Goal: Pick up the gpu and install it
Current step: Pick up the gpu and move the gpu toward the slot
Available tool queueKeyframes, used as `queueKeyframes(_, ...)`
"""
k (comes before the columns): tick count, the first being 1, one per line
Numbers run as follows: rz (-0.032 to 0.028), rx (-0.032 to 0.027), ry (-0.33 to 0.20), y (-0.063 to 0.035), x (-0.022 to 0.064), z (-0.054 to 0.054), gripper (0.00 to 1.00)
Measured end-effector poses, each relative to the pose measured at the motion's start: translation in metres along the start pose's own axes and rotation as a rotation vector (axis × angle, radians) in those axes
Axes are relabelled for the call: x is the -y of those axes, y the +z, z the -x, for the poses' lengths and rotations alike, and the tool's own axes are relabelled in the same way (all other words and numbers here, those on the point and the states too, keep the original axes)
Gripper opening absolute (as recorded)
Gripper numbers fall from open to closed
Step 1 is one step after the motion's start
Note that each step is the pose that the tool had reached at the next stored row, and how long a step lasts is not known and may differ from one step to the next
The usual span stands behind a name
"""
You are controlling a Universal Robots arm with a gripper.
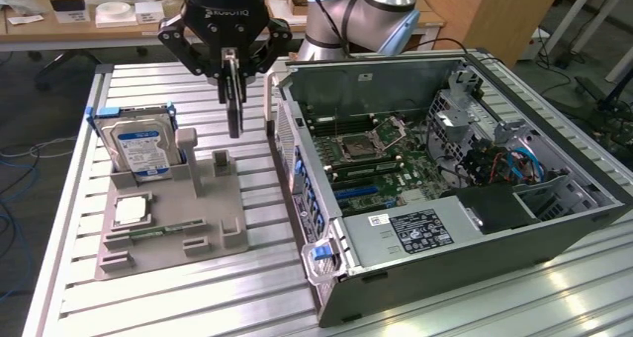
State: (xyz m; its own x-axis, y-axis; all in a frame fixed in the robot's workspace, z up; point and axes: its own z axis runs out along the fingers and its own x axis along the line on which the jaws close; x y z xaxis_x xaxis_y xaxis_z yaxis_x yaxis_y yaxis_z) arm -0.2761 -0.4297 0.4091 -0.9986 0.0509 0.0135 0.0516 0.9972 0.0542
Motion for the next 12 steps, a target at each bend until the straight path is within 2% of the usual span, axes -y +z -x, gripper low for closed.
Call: queueKeyframes(12,0.0,0.0,0.0,0.0005,-0.0008,0.016,0.28)
